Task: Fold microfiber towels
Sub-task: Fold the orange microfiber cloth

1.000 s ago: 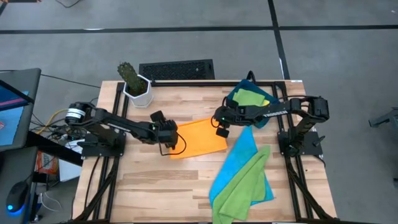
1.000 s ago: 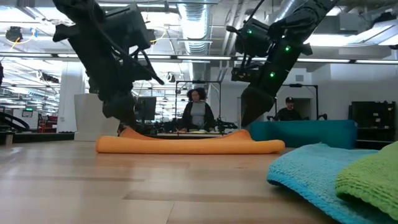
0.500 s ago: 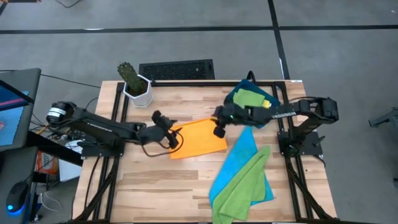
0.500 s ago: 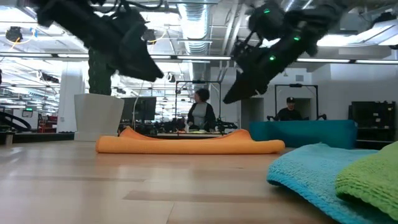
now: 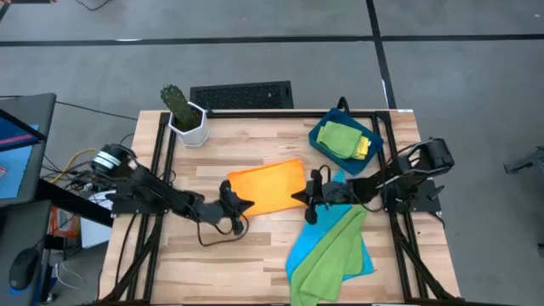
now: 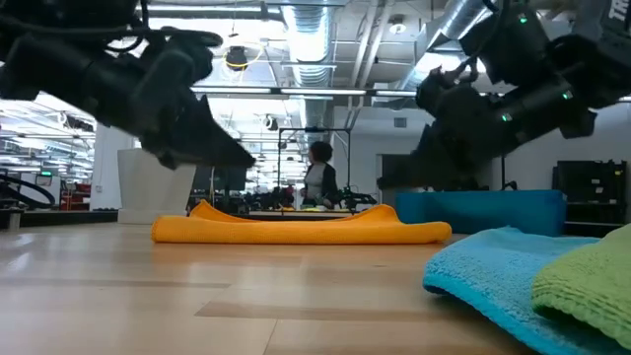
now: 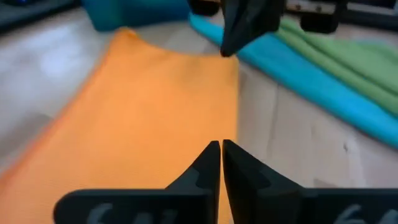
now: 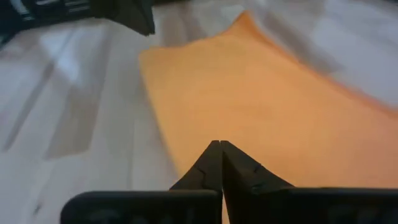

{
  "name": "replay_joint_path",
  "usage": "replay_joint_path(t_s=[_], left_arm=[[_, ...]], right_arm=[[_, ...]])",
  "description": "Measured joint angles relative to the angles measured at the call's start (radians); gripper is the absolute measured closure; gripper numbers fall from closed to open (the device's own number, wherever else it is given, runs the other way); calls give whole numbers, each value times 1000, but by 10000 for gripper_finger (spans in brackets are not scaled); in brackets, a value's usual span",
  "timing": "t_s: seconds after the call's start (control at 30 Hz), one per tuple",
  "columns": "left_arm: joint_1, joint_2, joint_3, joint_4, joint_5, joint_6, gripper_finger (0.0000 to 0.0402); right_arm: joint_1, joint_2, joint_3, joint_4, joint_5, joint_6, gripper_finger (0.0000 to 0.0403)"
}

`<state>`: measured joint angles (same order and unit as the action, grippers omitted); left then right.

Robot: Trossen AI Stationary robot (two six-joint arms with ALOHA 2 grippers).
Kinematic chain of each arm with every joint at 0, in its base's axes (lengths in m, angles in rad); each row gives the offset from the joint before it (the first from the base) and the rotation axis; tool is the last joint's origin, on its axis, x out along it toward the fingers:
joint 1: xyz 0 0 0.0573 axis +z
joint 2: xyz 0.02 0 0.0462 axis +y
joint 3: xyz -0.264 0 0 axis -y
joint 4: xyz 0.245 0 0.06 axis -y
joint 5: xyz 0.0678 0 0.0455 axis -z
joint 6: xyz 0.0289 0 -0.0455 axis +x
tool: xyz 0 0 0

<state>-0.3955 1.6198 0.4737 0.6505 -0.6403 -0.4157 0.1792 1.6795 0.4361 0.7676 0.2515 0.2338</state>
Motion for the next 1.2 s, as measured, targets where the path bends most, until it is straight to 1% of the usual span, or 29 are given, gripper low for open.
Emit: replay_joint_path(t_s=[0.17,0.23,0.3,0.4,0.5,0.63,0.77,0.87,0.93,1.03,1.1,1.2], left_arm=[[-49,102,36,-53,-61,-102,400],[-66,128,37,-63,-91,-154,400],[-77,152,37,-81,-101,-199,401],[-87,170,37,-106,-102,-258,401],[-97,181,37,-139,-98,-296,401],[-110,178,40,-211,-94,-364,401],[-124,177,41,-255,-105,-378,401],[-125,178,40,-255,-112,-371,401],[-126,178,40,-253,-114,-369,401],[-126,178,39,-245,-117,-354,401],[-126,179,38,-238,-117,-338,401],[-126,179,38,-238,-117,-337,401]], right_arm=[[14,83,-1,36,13,7,395],[17,120,0,45,13,17,392],[17,150,-2,49,12,46,384],[26,202,-3,101,18,65,379],[37,253,-4,162,25,77,390],[42,283,-10,206,29,90,396],[45,283,-11,205,40,84,381],[53,257,-18,237,27,23,379],[78,232,-23,289,1,-88,384],[118,179,-14,355,19,-198,393],[123,189,-18,339,28,-213,393],[119,237,-15,354,37,-190,387]])
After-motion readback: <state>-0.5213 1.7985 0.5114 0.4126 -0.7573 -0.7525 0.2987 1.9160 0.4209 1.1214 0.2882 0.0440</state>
